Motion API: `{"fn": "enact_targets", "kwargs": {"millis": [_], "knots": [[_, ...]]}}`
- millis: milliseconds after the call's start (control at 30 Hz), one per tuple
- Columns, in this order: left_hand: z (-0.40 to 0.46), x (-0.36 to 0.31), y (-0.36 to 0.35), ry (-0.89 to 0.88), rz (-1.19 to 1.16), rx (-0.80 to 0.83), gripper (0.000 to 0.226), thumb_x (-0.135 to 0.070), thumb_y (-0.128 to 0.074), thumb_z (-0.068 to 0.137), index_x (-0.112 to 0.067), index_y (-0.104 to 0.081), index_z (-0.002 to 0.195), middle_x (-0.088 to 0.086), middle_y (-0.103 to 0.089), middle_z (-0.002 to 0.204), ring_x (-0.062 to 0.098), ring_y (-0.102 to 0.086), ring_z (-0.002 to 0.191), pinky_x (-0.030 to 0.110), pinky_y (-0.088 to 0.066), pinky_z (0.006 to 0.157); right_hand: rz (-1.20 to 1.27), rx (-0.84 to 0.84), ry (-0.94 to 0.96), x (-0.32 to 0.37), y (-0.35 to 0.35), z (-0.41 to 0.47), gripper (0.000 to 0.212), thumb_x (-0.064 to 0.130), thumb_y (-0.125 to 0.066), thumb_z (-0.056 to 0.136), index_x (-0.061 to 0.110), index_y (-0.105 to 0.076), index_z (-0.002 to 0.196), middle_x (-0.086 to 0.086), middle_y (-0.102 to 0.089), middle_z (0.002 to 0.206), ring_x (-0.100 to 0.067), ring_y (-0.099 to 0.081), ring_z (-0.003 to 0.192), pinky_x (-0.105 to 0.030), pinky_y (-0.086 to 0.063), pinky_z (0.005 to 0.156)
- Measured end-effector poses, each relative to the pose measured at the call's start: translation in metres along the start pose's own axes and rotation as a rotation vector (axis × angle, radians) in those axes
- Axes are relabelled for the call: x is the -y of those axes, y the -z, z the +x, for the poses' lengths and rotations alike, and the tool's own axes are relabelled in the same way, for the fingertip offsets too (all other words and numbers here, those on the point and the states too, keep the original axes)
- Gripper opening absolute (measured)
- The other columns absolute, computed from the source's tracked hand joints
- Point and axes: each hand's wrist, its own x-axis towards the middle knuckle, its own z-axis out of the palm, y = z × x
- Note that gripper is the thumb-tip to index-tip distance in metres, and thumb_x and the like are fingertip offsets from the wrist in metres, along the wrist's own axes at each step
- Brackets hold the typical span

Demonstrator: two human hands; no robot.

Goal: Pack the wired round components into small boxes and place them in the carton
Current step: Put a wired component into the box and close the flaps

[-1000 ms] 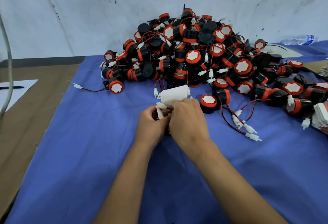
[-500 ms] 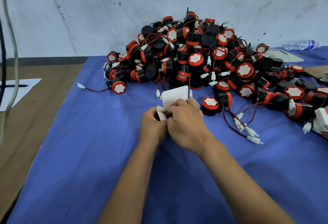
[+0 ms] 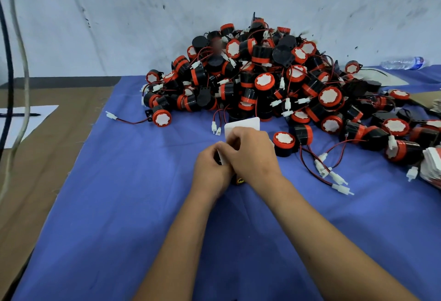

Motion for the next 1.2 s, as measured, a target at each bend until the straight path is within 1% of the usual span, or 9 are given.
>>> {"fn": "enact_targets", "kwargs": {"millis": [67,133,300,467,600,867,933,1033,1200], "knots": [[-0.002,-0.001,0.0,-0.003,-0.087,0.048,0.013,-0.021,-0.07,0.081,-0.009,-0.067,0.079,0.009,-0.072,0.07,0.02,-0.065,0.064,0.042,-0.056,0.057,0.057,-0.034,-0.011,-0.006,0.004,0.001,0.02,0.027,-0.066,0.092,0.015,-0.065,0.076,0.003,-0.067,0.07,-0.018,-0.063,0.072,-0.041,-0.054,0.069],[-0.002,0.0,0.001,0.011,-0.131,0.083,0.023,-0.024,-0.076,0.072,-0.005,-0.067,0.082,0.008,-0.069,0.07,0.016,-0.06,0.063,0.031,-0.049,0.051,0.07,-0.038,-0.02,-0.011,0.01,0.002,0.013,0.018,-0.064,0.089,0.015,-0.064,0.076,0.004,-0.067,0.069,-0.015,-0.063,0.069,-0.039,-0.054,0.066],[0.0,0.004,-0.001,0.016,-0.161,0.092,0.013,-0.007,-0.082,0.081,-0.012,-0.072,0.088,-0.002,-0.074,0.076,0.007,-0.061,0.062,0.018,-0.043,0.051,-0.134,0.102,0.102,-0.019,0.031,-0.003,0.022,0.002,-0.058,0.088,0.014,-0.076,0.093,-0.002,-0.075,0.09,-0.022,-0.068,0.084,-0.038,-0.057,0.075],[0.002,0.007,-0.002,0.013,-0.113,0.075,0.011,-0.006,-0.08,0.085,-0.013,-0.073,0.089,-0.012,-0.072,0.068,0.001,-0.061,0.058,0.02,-0.047,0.053,-0.383,0.197,0.152,-0.028,0.044,-0.008,0.028,0.008,-0.057,0.093,0.018,-0.077,0.11,-0.008,-0.075,0.102,-0.03,-0.067,0.093,-0.041,-0.057,0.079],[-0.001,0.006,-0.001,0.011,-0.108,0.083,0.013,-0.008,-0.082,0.085,-0.006,-0.072,0.094,0.006,-0.077,0.081,0.013,-0.067,0.069,0.034,-0.053,0.061,-0.273,0.183,0.232,-0.025,0.04,-0.013,0.032,0.0,-0.062,0.088,0.019,-0.076,0.11,-0.005,-0.071,0.095,-0.024,-0.059,0.084,-0.03,-0.045,0.072],[-0.003,0.004,-0.001,0.038,-0.145,0.094,0.021,-0.012,-0.084,0.076,-0.005,-0.072,0.093,0.01,-0.077,0.081,0.02,-0.069,0.07,0.042,-0.059,0.065,-0.356,0.348,0.103,-0.022,0.028,-0.01,0.025,0.011,-0.051,0.097,0.012,-0.067,0.116,-0.005,-0.053,0.118,-0.028,-0.058,0.101,-0.041,-0.052,0.087],[-0.004,0.0,-0.002,0.044,-0.127,0.075,0.023,-0.015,-0.077,0.067,-0.005,-0.07,0.086,0.005,-0.072,0.071,0.019,-0.064,0.063,0.038,-0.056,0.059,-0.279,0.338,0.035,-0.017,0.028,-0.011,0.024,0.024,-0.046,0.1,0.013,-0.067,0.094,-0.004,-0.051,0.11,-0.028,-0.055,0.102,-0.038,-0.047,0.086],[-0.003,-0.005,-0.005,0.026,-0.013,0.076,0.009,-0.024,-0.064,0.07,-0.015,-0.065,0.07,-0.003,-0.067,0.058,0.01,-0.059,0.055,0.033,-0.05,0.051,-0.214,0.189,-0.032,-0.003,0.022,-0.012,0.061,0.065,-0.039,0.099,0.022,-0.051,0.057,-0.005,-0.055,0.084,-0.028,-0.054,0.09,-0.037,-0.038,0.08],[-0.004,0.003,-0.005,-0.072,0.103,0.049,0.04,-0.009,-0.059,0.099,-0.021,-0.054,0.061,-0.014,-0.059,0.045,-0.003,-0.05,0.04,0.011,-0.031,0.039,-0.463,0.08,-0.107,0.015,0.007,-0.005,0.072,0.076,-0.033,0.096,0.014,-0.07,0.091,-0.009,-0.067,0.099,-0.031,-0.063,0.096,-0.044,-0.048,0.088]]}}
